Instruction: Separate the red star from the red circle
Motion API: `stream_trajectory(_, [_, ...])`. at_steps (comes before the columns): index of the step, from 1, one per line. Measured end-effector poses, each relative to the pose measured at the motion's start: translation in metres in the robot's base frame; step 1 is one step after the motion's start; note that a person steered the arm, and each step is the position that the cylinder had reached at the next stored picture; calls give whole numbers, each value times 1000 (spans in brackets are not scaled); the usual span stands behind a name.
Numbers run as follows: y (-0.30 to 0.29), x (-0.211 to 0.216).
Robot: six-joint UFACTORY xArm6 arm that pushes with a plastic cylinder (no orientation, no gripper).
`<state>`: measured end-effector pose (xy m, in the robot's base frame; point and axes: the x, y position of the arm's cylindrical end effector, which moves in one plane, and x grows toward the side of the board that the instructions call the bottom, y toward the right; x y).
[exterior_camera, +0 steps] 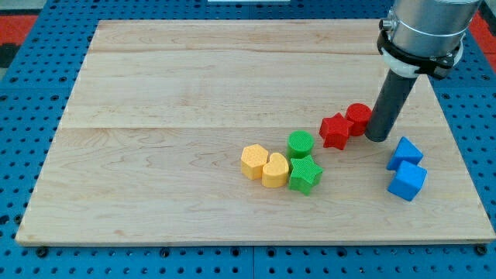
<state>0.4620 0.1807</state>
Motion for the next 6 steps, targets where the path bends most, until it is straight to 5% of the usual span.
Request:
stream_trajectory(3, [-27, 4])
stream_trajectory(6, [-210, -39])
